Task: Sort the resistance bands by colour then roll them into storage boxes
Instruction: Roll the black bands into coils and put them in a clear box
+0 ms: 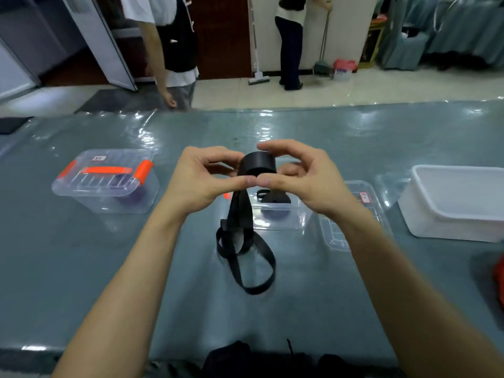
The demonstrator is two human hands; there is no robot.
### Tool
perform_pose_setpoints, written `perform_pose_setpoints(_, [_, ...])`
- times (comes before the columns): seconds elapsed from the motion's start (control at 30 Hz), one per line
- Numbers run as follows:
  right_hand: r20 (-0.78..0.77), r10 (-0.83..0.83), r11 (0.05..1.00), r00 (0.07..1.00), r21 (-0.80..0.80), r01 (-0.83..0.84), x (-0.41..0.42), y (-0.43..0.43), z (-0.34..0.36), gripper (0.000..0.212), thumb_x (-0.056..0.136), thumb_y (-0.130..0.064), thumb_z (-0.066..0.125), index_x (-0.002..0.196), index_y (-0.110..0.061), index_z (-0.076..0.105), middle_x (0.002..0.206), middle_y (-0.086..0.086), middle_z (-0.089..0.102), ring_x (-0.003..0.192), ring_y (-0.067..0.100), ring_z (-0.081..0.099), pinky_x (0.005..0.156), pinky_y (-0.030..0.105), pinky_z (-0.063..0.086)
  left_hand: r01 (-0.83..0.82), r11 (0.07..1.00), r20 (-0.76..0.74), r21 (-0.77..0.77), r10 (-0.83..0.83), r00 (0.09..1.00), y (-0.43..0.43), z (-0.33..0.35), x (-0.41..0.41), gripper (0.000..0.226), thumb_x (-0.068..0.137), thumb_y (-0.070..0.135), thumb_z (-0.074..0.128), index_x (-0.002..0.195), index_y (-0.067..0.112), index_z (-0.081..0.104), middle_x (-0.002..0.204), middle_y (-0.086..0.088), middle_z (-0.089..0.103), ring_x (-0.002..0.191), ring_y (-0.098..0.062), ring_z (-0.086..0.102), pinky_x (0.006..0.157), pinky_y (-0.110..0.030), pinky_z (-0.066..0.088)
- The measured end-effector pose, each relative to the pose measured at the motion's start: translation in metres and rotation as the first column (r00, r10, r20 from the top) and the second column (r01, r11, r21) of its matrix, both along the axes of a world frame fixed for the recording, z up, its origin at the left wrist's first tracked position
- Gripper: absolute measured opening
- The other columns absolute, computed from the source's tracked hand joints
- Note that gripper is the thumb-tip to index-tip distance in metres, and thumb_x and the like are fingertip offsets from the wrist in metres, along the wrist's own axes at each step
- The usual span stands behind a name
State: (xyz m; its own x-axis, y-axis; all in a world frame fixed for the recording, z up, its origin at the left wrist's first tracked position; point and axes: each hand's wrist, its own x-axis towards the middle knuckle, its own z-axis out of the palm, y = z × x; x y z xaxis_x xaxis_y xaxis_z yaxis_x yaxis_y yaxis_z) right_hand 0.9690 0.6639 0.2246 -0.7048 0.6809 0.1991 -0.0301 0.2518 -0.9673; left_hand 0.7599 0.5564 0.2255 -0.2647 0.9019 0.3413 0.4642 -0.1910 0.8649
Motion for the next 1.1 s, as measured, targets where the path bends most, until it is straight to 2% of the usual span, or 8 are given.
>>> perform_pose_setpoints(0.17, [0.319,0.014,0.894,0.948,0.42,-0.154,0.016,0.014,0.045,0.036,0.082,-0.031,0.093,0.114,-0.029,0.077,0.078,-0.028,0.068,0.069,0.008,0.066,0.07,0.032,0.058,-0.033,0.996,-0.419,-0.086,-0.007,0.908,-0.005,0.061,0.023,0.031,0.069,0.035,0.101,0.093,0.024,0.085,0.084,0.005,0.08,0.079,-0.014,0.077,0.081,-0.041,0.063])
perform_pose_setpoints(0.3, [0.268,0.087,0.852,0.959,0.479,-0.211,0.015,0.016,0.066,0.033,0.082,-0.025,0.093,0.111,-0.019,0.077,0.072,-0.027,0.066,0.065,0.005,0.061,0.067,0.028,0.05,-0.115,0.984,-0.636,-0.136,0.002,0.771,-0.013,0.11,0.038,0.032,0.067,0.042,0.101,0.09,0.026,0.085,0.08,0.008,0.08,0.075,-0.009,0.075,0.077,-0.041,0.063])
perform_pose_setpoints(0.47, [-0.056,0.187,0.912,0.981,0.381,-0.152,0.0,0.031,0.115,0.035,0.082,-0.011,0.092,0.11,-0.004,0.075,0.082,0.021,0.077,0.072,0.036,0.076,0.073,0.047,0.063,-0.116,0.989,-0.325,0.093,0.14,0.935,-0.021,0.144,0.025,0.041,0.072,0.037,0.098,0.108,0.022,0.083,0.098,-0.001,0.083,0.091,-0.011,0.079,0.09,-0.03,0.062])
perform_pose_setpoints(0.6, [-0.14,0.263,0.931,0.955,0.295,-0.213,-0.012,0.026,0.119,0.032,0.085,-0.006,0.088,0.115,0.0,0.075,0.09,0.022,0.079,0.074,0.032,0.077,0.077,0.043,0.065,-0.06,0.989,-0.012,0.138,0.062,0.998,-0.023,0.117,0.016,0.033,0.076,0.015,0.093,0.098,0.039,0.086,0.099,0.008,0.083,0.096,-0.007,0.077,0.091,-0.024,0.059])
perform_pose_setpoints(0.73, [-0.259,0.207,0.975,0.943,0.127,-0.18,-0.031,0.018,0.114,0.034,0.089,-0.002,0.082,0.121,0.004,0.073,0.095,0.021,0.079,0.078,0.031,0.077,0.079,0.04,0.063,-0.088,0.974,-0.045,0.208,0.099,0.994,-0.023,0.124,0.001,0.038,0.08,0.021,0.094,0.116,0.02,0.083,0.112,-0.008,0.082,0.112,-0.028,0.077,0.106,-0.051,0.059])
perform_pose_setpoints(0.83, [-0.354,0.21,0.976,0.911,0.018,-0.218,-0.045,0.002,0.1,0.037,0.092,-0.001,0.078,0.127,0.005,0.069,0.1,0.021,0.078,0.082,0.031,0.075,0.088,0.044,0.062,-0.074,0.97,-0.025,0.232,0.082,0.996,-0.025,0.123,-0.014,0.04,0.082,0.02,0.093,0.12,0.017,0.08,0.115,-0.012,0.081,0.116,-0.031,0.076,0.108,-0.053,0.057])
perform_pose_setpoints(0.97, [-0.032,0.173,0.984,0.984,-0.029,-0.174,-0.042,-0.008,0.03,0.043,0.087,-0.005,0.086,0.127,-0.012,0.071,0.1,0.015,0.082,0.085,0.033,0.08,0.097,0.048,0.062,-0.066,0.998,-0.056,0.023,0.067,0.996,-0.032,0.045,-0.028,0.036,0.08,0.014,0.095,0.112,0.016,0.081,0.106,-0.004,0.082,0.106,-0.021,0.077,0.1,-0.051,0.061])
perform_pose_setpoints(1.1, [0.394,0.1,0.97,0.914,0.165,-0.177,-0.039,-0.018,-0.032,0.058,0.079,-0.02,0.094,0.129,-0.037,0.07,0.092,-0.004,0.079,0.07,0.019,0.074,0.069,0.035,0.06,-0.04,0.988,-0.088,-0.148,0.027,0.996,-0.04,-0.041,-0.028,0.032,0.076,0.027,0.098,0.104,0.024,0.084,0.093,-0.001,0.081,0.085,-0.016,0.074,0.088,-0.049,0.062])
